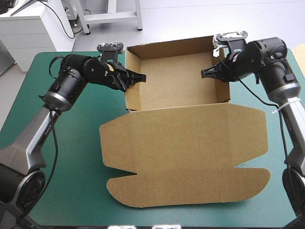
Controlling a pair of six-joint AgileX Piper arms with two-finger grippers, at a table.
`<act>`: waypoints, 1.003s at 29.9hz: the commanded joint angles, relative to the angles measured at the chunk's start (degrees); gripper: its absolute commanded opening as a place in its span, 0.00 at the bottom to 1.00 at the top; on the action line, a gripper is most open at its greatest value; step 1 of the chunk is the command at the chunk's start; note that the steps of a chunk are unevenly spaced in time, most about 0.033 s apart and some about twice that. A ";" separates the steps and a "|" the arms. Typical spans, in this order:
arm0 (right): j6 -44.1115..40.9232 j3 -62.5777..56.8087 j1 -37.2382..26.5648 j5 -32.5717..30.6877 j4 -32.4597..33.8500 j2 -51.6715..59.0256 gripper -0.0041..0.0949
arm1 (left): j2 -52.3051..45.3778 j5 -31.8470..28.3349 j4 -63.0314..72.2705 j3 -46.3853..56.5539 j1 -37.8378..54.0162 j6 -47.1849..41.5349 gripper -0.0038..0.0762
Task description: Fold the box
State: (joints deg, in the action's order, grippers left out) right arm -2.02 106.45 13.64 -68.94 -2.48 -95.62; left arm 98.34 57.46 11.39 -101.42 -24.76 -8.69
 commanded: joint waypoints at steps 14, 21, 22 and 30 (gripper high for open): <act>-0.41 1.34 0.52 -2.43 -7.56 -12.56 0.02 | 8.98 9.15 -2.15 -2.01 -0.92 5.94 0.04; 0.13 1.23 0.52 -2.43 -7.30 -15.45 0.02 | 11.89 9.52 -3.62 -2.01 -0.92 5.94 0.04; 0.58 1.23 0.52 -2.43 -7.30 -15.57 0.02 | 12.02 9.49 -3.62 -2.01 -0.92 5.94 0.04; 1.53 1.23 0.52 -2.43 -6.95 -15.71 0.03 | 12.14 9.86 -3.47 -2.01 -0.92 6.07 0.04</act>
State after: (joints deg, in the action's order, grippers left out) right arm -2.47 106.10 13.90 -71.50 -6.84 -114.56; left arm 113.55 66.64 5.82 -101.93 -24.76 -6.79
